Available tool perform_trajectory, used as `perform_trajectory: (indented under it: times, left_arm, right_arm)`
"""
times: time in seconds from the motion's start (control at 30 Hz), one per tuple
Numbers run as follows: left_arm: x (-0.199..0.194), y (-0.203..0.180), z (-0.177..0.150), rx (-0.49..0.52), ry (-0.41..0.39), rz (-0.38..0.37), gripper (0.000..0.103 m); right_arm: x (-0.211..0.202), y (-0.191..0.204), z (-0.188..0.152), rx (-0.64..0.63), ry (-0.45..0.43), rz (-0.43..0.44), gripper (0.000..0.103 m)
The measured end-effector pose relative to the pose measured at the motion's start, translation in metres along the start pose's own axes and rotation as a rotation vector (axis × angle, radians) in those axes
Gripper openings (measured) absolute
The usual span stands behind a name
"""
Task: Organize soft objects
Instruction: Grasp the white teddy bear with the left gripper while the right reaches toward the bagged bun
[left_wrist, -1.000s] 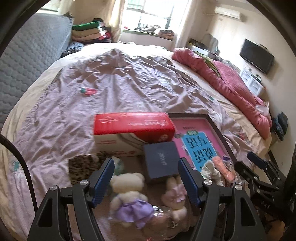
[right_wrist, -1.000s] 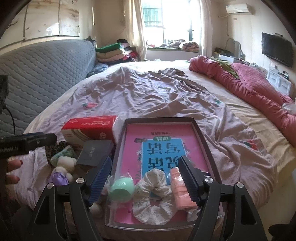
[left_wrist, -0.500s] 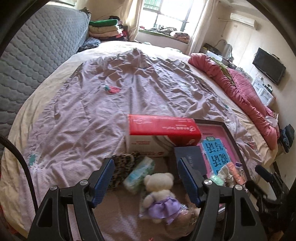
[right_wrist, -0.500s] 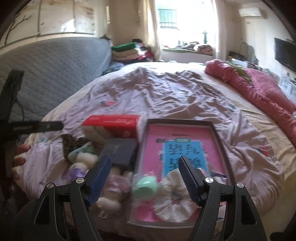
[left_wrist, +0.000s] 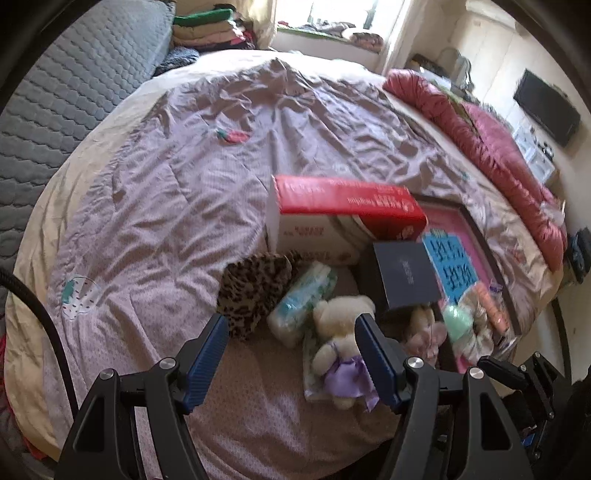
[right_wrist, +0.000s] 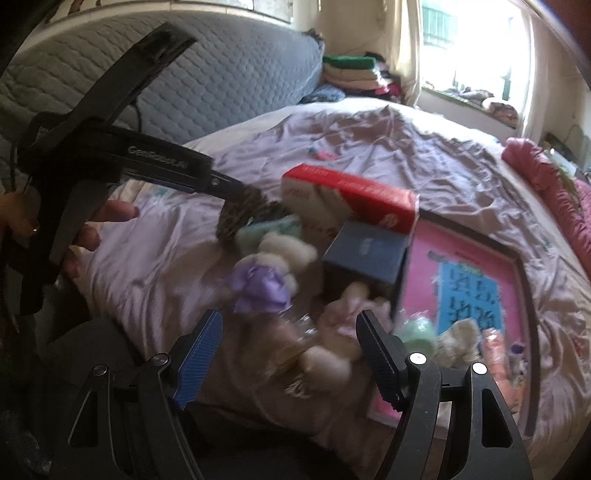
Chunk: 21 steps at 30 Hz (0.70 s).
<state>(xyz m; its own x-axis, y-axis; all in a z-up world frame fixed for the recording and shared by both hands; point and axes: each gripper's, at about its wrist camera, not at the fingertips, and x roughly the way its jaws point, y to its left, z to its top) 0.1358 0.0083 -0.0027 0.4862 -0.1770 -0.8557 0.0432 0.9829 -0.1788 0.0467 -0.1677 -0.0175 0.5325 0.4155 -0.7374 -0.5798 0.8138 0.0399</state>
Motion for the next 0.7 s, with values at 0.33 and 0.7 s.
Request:
perform_trajectory:
  times: [0.33,0.7]
  left_arm:
    - [0.027,-0.033,-0.012,0.067,0.085,-0.042,0.07]
    - [0.052,-0.05,-0.021,0.089,0.132,-0.04,0.07]
  right_arm:
    - [0.02,0.013,-0.012,-0.033,0.084,0.037,0.076]
    - [0.035,0.039,-0.023,-0.213,0.084,0.018,0.076]
